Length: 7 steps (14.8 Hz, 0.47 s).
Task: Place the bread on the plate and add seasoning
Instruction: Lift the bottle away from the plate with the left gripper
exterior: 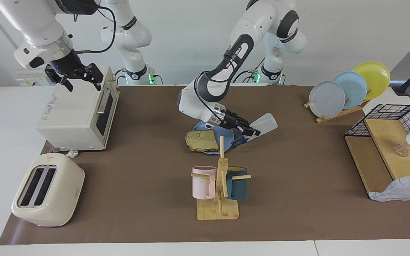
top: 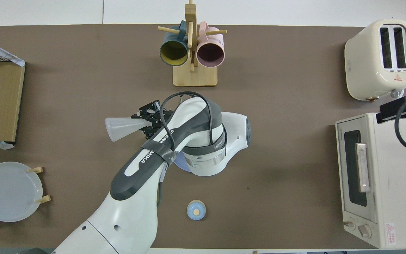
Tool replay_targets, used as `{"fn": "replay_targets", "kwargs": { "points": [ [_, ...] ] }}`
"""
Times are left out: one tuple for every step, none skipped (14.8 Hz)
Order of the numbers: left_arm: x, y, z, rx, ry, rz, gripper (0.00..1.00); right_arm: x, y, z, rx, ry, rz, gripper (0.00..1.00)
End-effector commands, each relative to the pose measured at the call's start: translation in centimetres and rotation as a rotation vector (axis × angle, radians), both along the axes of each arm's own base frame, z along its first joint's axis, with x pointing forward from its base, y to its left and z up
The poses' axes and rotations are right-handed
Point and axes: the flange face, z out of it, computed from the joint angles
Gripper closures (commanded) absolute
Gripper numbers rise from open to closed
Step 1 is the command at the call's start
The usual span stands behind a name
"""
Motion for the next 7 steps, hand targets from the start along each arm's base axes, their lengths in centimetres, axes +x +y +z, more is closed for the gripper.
{"fn": "replay_targets", "kwargs": {
  "points": [
    [2.0,1.9,2.6,-0.071,-0.04,0.024,0.78,-0.5,-0.3,0.0,0.0,-0.011,0.02,0.0],
    [2.4,2.5,3.4,-0.094,-0.042,0.042,0.78,-0.5,-0.3,0.1,0.0,-0.013,0.02,0.0],
    [2.5,2.7,4.0,-0.106,-0.046,0.05,0.78,-0.5,-0.3,0.0,0.0,-0.011,0.02,0.0],
    [2.8,3.3,4.8,-0.114,-0.055,0.062,0.78,-0.5,-0.3,0.0,0.0,-0.011,0.02,0.0],
    [3.2,3.9,5.4,-0.119,-0.061,0.071,0.78,-0.5,-0.3,0.0,0.0,-0.011,0.022,0.0],
    [3.5,4.4,6.2,-0.133,-0.071,0.078,0.78,-0.5,-0.3,0.0,0.0,-0.011,0.02,0.0],
    [4.0,5.2,7.3,-0.164,-0.077,0.095,0.78,-0.5,-0.3,0.0,0.0,-0.011,0.02,0.0]
  ]
}}
